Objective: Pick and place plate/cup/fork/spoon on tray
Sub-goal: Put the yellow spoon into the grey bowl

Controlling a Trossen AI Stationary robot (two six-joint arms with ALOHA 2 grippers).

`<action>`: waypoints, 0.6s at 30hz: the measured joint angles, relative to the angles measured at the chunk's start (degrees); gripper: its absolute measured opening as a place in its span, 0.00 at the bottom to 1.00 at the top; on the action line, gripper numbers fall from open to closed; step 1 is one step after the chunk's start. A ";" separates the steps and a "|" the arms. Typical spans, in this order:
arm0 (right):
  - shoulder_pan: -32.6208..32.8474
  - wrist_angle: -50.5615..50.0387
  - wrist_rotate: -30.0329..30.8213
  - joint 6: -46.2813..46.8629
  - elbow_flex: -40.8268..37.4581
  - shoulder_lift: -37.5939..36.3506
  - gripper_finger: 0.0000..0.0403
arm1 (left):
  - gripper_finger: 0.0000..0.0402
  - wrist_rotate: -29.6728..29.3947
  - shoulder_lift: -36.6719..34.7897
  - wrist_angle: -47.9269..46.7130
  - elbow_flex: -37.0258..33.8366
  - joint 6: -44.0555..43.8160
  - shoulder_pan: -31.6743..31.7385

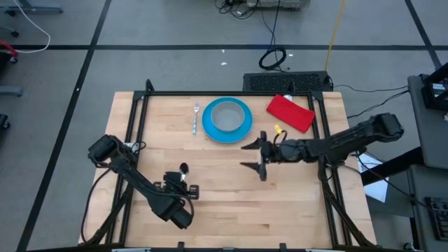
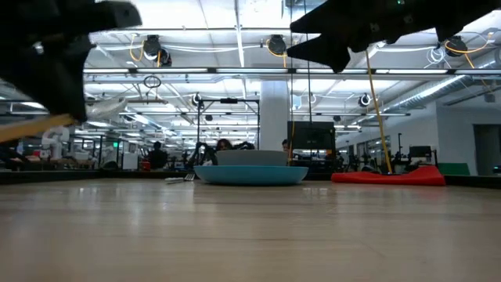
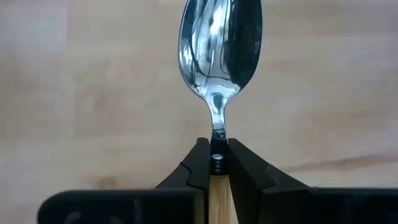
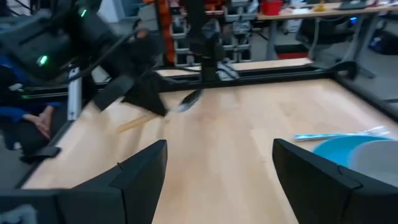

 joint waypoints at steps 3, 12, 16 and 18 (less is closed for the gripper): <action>1.91 6.74 0.00 1.40 0.00 5.44 0.69 | 0.09 -3.82 -1.24 -0.37 0.57 2.25 1.08; 4.96 33.83 0.24 7.10 0.00 21.89 0.69 | 0.09 -15.04 -5.56 -0.43 0.64 9.20 4.37; 4.94 37.25 0.28 10.00 1.10 25.71 0.69 | 0.09 -18.81 -7.16 -0.01 0.64 12.67 5.86; 4.94 36.76 0.35 10.44 2.69 26.98 0.69 | 0.09 -21.02 -7.78 0.74 0.64 14.96 6.70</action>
